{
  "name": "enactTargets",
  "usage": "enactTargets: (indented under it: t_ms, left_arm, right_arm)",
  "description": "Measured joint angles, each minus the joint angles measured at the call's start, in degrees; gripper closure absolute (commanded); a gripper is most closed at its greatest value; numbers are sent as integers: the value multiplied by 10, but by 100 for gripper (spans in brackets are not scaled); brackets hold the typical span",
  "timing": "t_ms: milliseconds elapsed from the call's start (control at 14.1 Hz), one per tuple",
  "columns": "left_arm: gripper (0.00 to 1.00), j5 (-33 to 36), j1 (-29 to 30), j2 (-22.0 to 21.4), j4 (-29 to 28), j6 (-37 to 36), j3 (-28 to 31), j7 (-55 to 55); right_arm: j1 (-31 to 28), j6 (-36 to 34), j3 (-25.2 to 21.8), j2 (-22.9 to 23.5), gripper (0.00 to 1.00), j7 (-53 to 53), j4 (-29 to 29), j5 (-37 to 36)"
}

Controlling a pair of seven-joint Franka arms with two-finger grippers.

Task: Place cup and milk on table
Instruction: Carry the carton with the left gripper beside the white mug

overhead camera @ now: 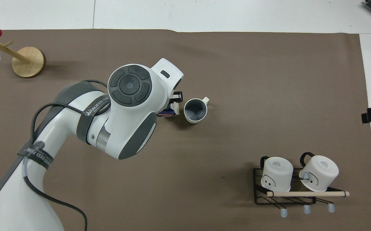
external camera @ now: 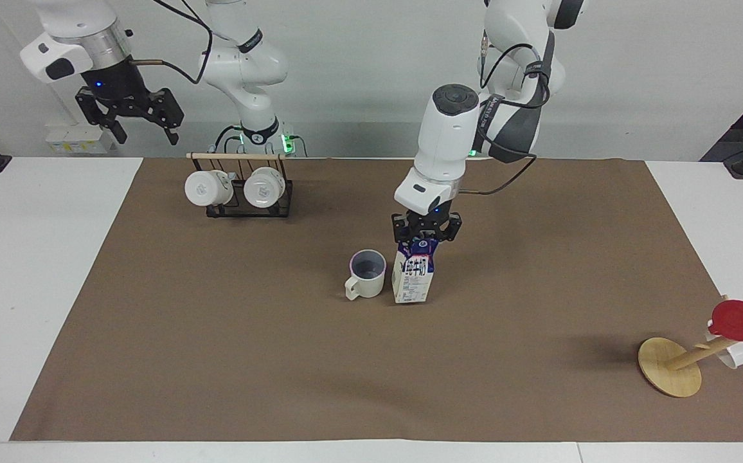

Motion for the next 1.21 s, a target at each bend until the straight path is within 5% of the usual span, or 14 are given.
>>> enactTargets:
  t_ms: [711,854,1209]
  left_arm:
    - [19,-1,0,1,-4,1,-1,0]
    - [1,-1,0,1,-4,1,-1,0]
    - [0,-1,0,0,-3,1,0,0]
  right_arm:
    - [0,9,0,1,0,0,0,0]
    - [0,9,0,1,0,1,0,0]
    - [0,9,0,1,0,3,0,1]
